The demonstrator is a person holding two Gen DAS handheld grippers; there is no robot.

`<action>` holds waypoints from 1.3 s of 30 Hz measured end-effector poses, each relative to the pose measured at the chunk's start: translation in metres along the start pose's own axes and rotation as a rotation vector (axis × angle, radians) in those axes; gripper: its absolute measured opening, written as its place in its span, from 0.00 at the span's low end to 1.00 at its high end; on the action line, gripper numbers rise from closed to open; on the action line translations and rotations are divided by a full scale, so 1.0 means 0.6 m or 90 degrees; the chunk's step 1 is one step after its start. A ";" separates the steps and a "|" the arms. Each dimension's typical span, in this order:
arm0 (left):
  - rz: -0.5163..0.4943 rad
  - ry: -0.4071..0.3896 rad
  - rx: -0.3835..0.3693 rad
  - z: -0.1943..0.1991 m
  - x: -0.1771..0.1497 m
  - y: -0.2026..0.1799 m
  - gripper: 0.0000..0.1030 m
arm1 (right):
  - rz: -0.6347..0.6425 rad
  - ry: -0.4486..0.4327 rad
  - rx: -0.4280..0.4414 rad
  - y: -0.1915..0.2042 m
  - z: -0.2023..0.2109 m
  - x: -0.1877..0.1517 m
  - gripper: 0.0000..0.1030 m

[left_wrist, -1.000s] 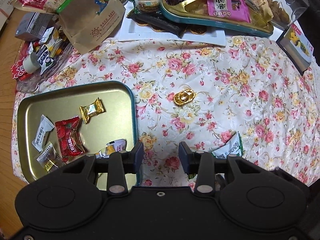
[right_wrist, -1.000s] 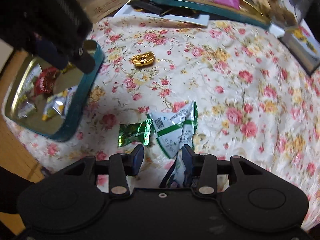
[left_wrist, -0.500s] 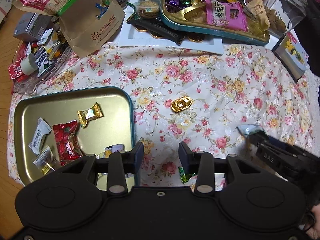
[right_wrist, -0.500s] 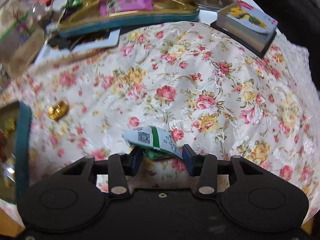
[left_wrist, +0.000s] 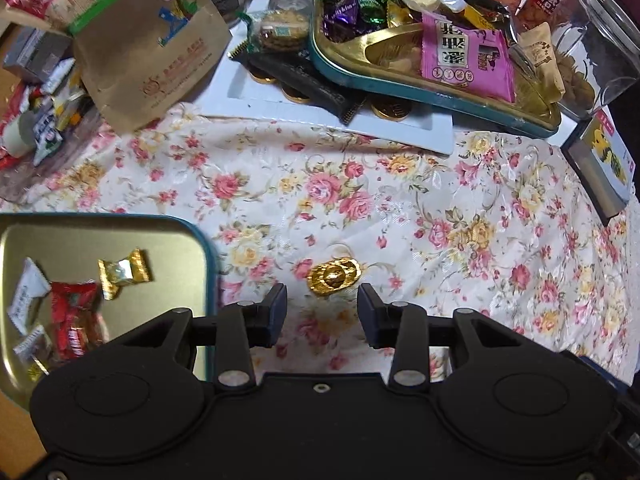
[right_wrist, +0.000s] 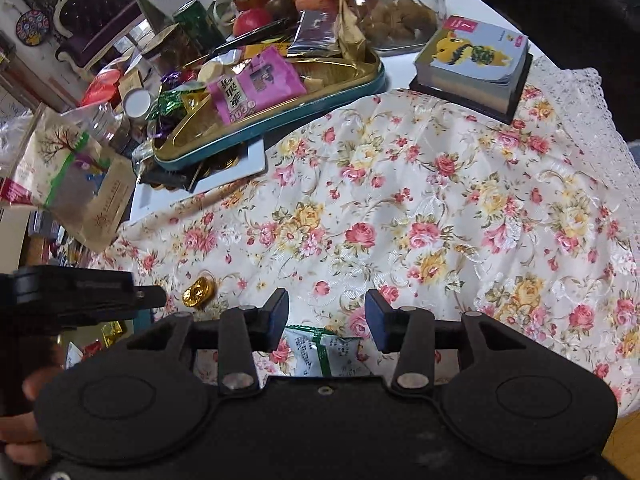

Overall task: Organize snacks
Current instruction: 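Grasp the gold ingot candy with the left tool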

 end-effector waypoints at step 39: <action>0.072 0.036 0.020 -0.100 0.014 -0.018 0.45 | -0.023 0.003 0.018 -0.009 0.031 0.008 0.45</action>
Point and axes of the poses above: each gripper's, at about its wrist camera, not at the fingertips, and z roughly against the way its jaws point, y to its left, x to its top, the point moved 1 cm from there along -z, roughly the way its jaws point, and after that the axes turned 4 degrees about -y, right-handed, at the moved point
